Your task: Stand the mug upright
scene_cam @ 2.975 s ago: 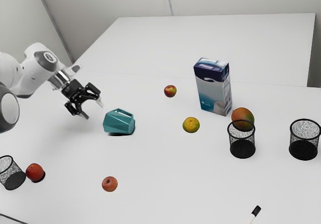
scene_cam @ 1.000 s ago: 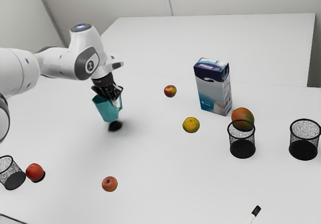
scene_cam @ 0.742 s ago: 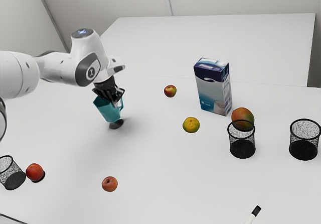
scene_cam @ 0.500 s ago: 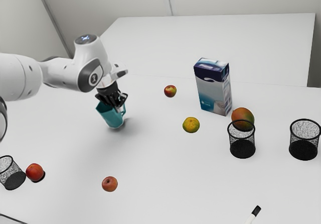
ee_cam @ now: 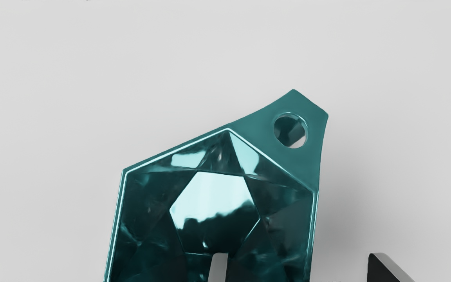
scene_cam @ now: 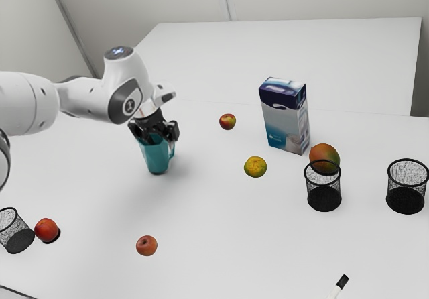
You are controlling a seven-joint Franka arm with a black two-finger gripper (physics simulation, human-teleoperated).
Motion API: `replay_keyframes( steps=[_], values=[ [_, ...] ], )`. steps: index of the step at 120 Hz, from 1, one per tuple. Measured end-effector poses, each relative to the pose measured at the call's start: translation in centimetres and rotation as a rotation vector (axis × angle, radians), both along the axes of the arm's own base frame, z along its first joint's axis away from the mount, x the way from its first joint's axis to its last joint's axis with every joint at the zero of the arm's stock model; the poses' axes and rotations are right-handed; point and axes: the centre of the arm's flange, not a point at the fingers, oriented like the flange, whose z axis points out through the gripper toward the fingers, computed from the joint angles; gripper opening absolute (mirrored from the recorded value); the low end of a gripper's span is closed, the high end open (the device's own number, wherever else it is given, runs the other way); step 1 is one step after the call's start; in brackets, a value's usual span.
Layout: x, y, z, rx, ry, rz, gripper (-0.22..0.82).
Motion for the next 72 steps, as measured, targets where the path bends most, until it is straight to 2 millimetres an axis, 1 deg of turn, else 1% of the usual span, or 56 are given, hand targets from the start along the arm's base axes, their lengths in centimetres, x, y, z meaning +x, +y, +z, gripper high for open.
replay_keyframes(
  steps=[11, 23, 36, 51, 61, 72],
  values=[
    [-0.1, 0.0, 1.1, -0.001, -0.017, 0.003, 0.44],
    [-0.2, -0.1, 2.9, 0.0, -0.046, 0.003, 0.5],
    [-0.4, -0.9, 5.7, 0.001, -0.067, -0.008, 0.54],
    [-0.5, -1.8, 9.6, 0.004, -0.083, -0.02, 0.57],
    [-1.2, -2.4, 11.8, 0.006, -0.083, -0.028, 0.58],
    [-2.1, -2.8, 13.7, 0.007, -0.078, -0.035, 0.59]
  ],
)
